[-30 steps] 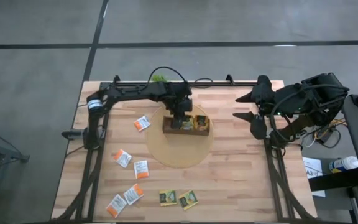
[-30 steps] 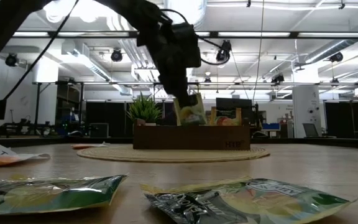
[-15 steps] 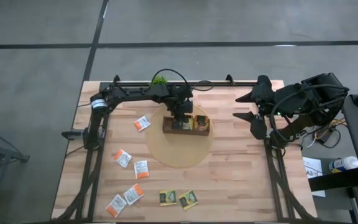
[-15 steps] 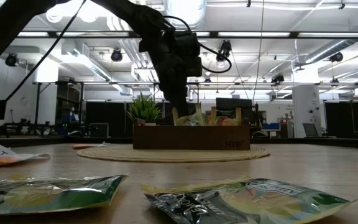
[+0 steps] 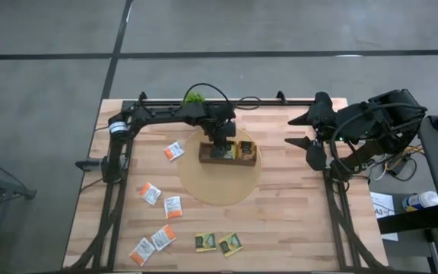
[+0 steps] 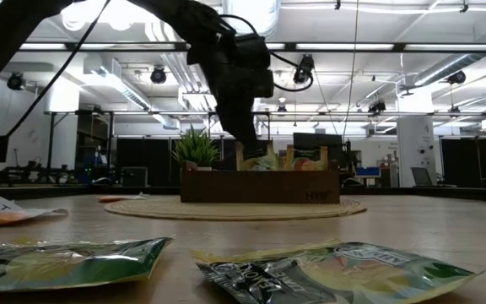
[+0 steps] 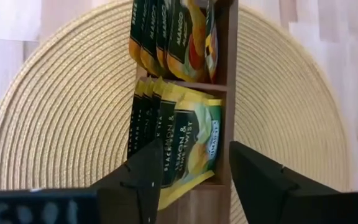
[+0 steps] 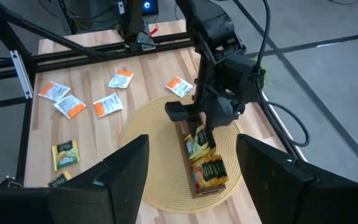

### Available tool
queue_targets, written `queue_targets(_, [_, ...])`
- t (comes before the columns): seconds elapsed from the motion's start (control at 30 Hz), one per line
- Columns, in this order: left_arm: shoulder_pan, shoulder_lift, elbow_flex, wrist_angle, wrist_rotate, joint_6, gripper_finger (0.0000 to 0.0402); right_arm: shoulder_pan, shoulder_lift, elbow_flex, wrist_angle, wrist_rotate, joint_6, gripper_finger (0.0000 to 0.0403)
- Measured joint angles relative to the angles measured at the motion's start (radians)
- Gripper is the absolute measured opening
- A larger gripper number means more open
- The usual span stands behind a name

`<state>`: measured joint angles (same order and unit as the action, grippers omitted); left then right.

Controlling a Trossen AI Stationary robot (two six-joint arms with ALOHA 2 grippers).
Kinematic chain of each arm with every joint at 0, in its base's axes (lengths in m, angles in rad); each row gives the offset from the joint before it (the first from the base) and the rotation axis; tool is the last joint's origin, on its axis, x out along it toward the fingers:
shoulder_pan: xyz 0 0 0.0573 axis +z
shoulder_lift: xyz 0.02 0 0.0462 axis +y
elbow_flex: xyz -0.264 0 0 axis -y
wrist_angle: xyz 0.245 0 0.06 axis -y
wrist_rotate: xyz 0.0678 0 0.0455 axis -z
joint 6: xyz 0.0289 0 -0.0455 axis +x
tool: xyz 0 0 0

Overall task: Pick & Place Tea
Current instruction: Put the yellow tea bag into the middle section of the wooden organizer

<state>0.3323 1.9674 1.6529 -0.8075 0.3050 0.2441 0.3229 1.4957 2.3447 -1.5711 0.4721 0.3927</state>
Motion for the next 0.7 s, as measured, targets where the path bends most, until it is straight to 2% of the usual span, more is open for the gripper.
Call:
queue_targets(0.47, [-0.045, -0.025, 0.079, -0.042, 0.053, -0.04, 0.0179, 0.0, 0.0, 0.0, 0.0, 0.0, -0.004, 0.0237])
queue_targets(0.57, [-0.05, -0.025, 0.078, -0.047, 0.053, -0.041, 0.0166, 0.0, 0.0, 0.0, 0.0, 0.0, -0.007, 0.0237])
queue_targets(0.7, [-0.051, -0.025, 0.066, -0.048, 0.063, -0.043, 0.0128, 0.0, 0.0, 0.0, 0.0, 0.0, -0.011, 0.0237])
